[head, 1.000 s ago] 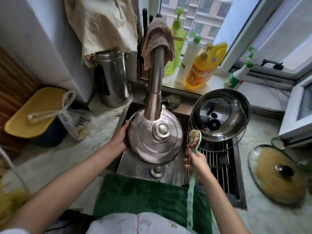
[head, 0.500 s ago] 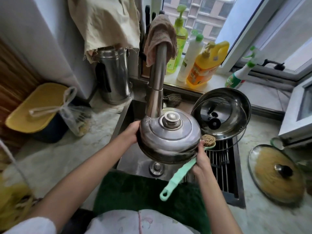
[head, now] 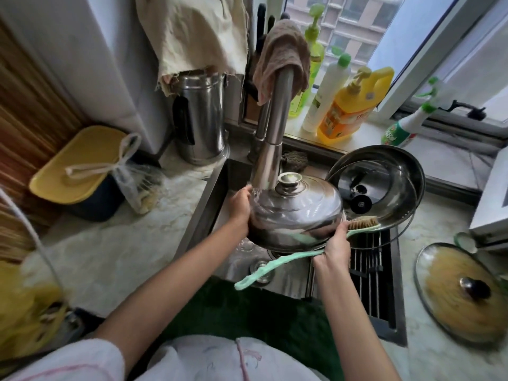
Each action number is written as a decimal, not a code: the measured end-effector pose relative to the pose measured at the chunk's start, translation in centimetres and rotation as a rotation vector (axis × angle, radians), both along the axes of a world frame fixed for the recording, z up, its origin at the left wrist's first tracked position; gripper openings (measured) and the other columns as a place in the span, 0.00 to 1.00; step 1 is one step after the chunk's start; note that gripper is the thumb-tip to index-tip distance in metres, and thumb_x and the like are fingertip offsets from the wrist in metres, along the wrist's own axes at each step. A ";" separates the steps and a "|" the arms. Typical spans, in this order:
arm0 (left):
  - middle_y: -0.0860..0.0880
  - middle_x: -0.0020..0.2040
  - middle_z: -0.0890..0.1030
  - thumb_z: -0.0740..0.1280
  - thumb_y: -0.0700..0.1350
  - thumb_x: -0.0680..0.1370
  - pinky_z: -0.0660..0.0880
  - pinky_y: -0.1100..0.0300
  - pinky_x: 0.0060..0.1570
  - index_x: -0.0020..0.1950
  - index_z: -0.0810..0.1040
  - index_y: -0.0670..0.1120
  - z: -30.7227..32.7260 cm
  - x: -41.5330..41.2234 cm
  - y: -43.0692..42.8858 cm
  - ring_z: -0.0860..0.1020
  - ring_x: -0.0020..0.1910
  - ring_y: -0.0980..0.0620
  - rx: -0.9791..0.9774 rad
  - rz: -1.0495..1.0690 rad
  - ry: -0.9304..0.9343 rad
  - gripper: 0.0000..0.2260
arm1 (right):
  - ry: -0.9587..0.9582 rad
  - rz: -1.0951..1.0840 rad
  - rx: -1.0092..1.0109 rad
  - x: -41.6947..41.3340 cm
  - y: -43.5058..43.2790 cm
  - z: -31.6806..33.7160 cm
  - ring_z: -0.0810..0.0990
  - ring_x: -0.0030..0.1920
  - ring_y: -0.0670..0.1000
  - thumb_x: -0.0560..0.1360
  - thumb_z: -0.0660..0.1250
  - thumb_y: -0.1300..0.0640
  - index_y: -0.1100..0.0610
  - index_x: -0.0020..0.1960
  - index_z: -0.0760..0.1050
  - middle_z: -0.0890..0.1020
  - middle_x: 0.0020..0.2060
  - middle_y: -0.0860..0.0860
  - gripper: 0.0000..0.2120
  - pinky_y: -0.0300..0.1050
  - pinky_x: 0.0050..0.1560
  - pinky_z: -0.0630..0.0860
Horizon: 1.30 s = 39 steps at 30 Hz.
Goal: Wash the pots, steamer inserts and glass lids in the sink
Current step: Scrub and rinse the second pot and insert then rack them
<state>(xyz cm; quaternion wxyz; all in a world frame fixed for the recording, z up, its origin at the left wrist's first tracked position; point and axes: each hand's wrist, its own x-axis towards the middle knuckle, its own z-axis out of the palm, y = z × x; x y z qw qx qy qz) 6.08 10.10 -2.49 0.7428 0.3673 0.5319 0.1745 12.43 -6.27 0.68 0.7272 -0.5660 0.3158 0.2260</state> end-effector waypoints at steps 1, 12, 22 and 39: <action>0.40 0.53 0.81 0.59 0.49 0.74 0.74 0.53 0.57 0.67 0.73 0.41 0.0 -0.3 -1.6 0.77 0.54 0.43 0.153 -0.065 0.045 0.23 | -0.004 0.003 -0.023 0.1 0.4 0.2 0.79 0.41 0.51 0.77 0.60 0.40 0.57 0.54 0.70 0.79 0.49 0.53 0.20 0.50 0.47 0.77; 0.40 0.73 0.65 0.51 0.48 0.81 0.57 0.52 0.72 0.72 0.66 0.38 -2.3 -2.6 -0.5 0.62 0.73 0.43 0.592 -0.580 0.369 0.22 | -0.116 0.130 -0.083 -1.1 4.8 1.2 0.80 0.42 0.51 0.78 0.61 0.44 0.58 0.43 0.72 0.80 0.46 0.55 0.16 0.49 0.49 0.77; 0.45 0.63 0.77 0.55 0.51 0.78 0.64 0.50 0.68 0.61 0.76 0.43 0.9 -1.6 -1.2 0.72 0.65 0.46 0.990 -0.409 0.192 0.19 | -0.443 0.602 -0.237 -3.8 6.4 -0.6 0.76 0.37 0.48 0.78 0.64 0.48 0.56 0.35 0.76 0.78 0.33 0.51 0.16 0.44 0.39 0.73; 0.45 0.68 0.70 0.61 0.50 0.72 0.64 0.48 0.67 0.58 0.76 0.47 0.0 -1.9 -6.2 0.66 0.69 0.45 1.009 -0.435 0.221 0.16 | -0.575 0.679 -0.223 -3.4 4.0 -1.4 0.73 0.34 0.46 0.79 0.64 0.55 0.54 0.34 0.76 0.78 0.29 0.48 0.15 0.42 0.35 0.69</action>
